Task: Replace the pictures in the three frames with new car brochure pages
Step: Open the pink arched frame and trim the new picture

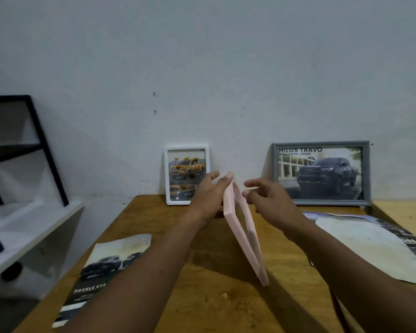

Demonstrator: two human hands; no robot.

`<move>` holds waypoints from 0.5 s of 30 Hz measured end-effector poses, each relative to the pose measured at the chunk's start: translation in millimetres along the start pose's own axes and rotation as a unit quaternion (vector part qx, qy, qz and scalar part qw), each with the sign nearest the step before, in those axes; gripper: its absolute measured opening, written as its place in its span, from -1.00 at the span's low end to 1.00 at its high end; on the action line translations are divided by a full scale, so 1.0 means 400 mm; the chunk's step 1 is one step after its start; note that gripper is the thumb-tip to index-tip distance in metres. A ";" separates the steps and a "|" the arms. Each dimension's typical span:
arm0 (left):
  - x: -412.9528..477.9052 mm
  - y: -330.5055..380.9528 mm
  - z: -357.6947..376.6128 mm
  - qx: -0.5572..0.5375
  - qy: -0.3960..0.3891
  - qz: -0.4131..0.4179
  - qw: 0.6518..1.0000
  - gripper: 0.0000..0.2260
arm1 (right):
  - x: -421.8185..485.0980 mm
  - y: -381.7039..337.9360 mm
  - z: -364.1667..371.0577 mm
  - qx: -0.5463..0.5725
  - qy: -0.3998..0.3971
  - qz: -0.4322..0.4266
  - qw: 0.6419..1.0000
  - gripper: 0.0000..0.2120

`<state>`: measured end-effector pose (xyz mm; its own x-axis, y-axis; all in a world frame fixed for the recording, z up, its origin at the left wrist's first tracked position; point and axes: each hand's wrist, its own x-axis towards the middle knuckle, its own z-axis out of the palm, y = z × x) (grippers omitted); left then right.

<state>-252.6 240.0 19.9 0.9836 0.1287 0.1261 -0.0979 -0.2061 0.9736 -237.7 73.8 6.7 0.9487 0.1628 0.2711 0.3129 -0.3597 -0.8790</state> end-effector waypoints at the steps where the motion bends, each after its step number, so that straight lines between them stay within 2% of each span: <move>1: -0.005 -0.006 -0.015 0.023 0.005 -0.008 1.000 -0.53 | -0.005 0.018 0.018 -0.028 -0.006 0.001 1.000 -0.71; 5: -0.021 -0.075 -0.044 0.019 0.022 -0.061 0.998 -0.62 | -0.033 0.114 0.059 -0.125 -0.018 0.037 0.991 -0.65; 9: -0.047 -0.160 -0.028 0.045 0.001 -0.095 0.995 -0.50 | -0.066 0.192 0.052 -0.178 -0.001 0.073 0.981 -0.59; 11: -0.058 -0.202 -0.011 0.059 -0.008 -0.097 0.994 -0.51 | -0.078 0.216 0.047 -0.206 0.016 0.081 0.975 -0.56; 13: -0.064 -0.245 0.000 0.101 -0.025 -0.098 0.990 -0.50 | -0.087 0.230 0.048 -0.224 0.030 0.075 0.971 -0.55; 15: -0.066 -0.282 0.007 0.203 -0.050 -0.109 0.972 -0.41 | -0.094 0.239 0.052 -0.252 0.037 0.061 0.965 -0.56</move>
<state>-267.1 257.2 -93.9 0.9861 0.1221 -0.1127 0.1619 -0.5532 0.8172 -244.5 52.2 -95.5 0.9748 0.0322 0.2207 0.1635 -0.7759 -0.6092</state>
